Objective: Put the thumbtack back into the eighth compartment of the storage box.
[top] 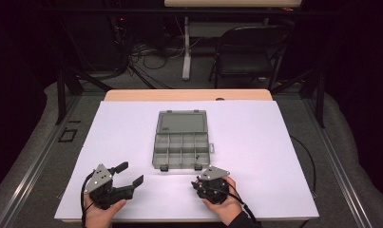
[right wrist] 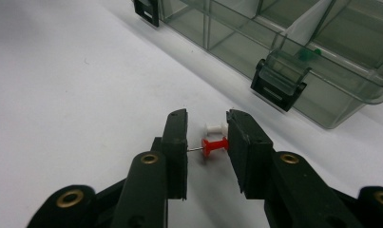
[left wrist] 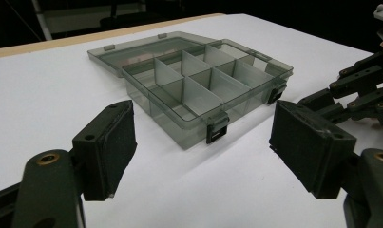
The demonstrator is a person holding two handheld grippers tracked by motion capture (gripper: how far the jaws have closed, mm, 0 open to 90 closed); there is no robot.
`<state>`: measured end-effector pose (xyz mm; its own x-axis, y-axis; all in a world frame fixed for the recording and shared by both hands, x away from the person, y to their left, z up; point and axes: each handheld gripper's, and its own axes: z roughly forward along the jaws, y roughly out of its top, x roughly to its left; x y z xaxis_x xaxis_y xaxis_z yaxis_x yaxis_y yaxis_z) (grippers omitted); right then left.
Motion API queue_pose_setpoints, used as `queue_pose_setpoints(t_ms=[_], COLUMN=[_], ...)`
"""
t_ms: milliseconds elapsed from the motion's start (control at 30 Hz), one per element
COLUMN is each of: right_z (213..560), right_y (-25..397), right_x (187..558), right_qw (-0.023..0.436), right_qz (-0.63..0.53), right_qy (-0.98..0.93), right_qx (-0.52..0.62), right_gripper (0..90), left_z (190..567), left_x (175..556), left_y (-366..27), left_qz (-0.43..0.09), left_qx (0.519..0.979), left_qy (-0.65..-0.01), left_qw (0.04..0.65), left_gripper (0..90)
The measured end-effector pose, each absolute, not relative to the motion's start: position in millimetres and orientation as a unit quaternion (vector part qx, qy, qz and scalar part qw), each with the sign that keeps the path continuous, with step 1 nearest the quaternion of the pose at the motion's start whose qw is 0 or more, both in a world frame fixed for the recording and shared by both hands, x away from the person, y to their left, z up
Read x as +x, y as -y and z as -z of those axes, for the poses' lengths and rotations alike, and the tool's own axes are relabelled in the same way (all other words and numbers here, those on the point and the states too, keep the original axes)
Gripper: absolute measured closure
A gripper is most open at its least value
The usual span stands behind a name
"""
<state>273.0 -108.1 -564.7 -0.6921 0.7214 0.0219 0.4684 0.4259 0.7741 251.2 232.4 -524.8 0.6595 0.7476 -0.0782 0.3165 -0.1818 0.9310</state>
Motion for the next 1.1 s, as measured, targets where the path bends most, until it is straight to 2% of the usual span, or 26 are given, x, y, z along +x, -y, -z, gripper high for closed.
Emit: queue_pose_setpoints(t_ms=[1100], right_z=[534.9], right_y=[124.4], right_x=[265.4], right_qw=[0.172], right_qz=[-0.439], right_qy=[-0.801], right_qx=[0.37], right_gripper=[68.7], left_z=[524.6], left_x=[251.0], left_y=[-231.9], left_qz=[-0.205], left_qx=[0.741], left_qy=[-0.36], left_qw=[0.529], left_gripper=[23.0])
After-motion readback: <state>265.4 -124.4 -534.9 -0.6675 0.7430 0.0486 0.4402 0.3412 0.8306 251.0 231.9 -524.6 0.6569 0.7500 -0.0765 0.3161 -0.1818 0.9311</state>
